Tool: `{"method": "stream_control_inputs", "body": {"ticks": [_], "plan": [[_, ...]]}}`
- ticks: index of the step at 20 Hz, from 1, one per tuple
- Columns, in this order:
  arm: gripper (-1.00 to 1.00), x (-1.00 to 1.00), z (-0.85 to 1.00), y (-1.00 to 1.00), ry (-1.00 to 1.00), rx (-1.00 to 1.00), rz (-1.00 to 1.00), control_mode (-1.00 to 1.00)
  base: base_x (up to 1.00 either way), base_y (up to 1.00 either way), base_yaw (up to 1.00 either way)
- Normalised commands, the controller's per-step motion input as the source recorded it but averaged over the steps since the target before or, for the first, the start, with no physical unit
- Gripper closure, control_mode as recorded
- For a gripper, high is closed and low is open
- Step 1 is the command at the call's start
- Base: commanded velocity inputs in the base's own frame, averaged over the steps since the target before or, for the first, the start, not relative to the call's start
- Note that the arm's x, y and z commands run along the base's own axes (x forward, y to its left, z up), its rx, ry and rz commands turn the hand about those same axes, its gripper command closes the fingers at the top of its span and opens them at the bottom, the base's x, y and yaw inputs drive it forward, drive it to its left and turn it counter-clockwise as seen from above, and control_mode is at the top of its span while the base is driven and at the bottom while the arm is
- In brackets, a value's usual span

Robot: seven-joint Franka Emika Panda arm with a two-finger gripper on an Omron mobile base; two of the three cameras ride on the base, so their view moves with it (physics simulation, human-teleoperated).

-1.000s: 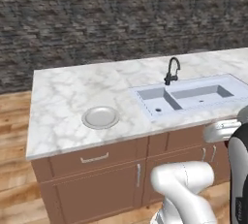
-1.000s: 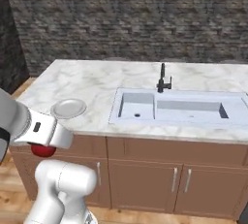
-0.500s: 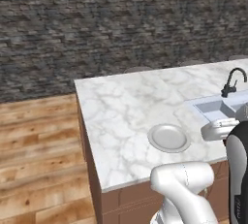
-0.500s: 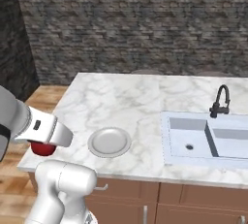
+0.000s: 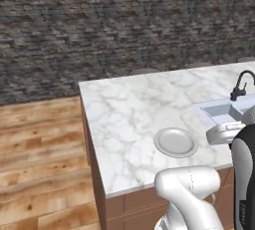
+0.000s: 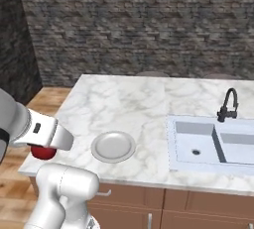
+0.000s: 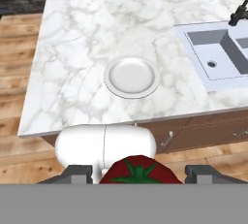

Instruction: Pick tomato from the fridge and place it on the plate on the counter.

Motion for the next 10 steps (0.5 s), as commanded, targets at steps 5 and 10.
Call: {"method": "stream_control_inputs", "body": {"ticks": [5, 10], "plan": [[1.00, 0.00, 0.00, 0.00, 0.00, 0.00, 0.00, 1.00, 0.67, -0.08, 0.19], [1.00, 0.00, 0.00, 0.00, 0.00, 0.00, 0.00, 1.00, 0.73, -0.01, 0.18]]}}
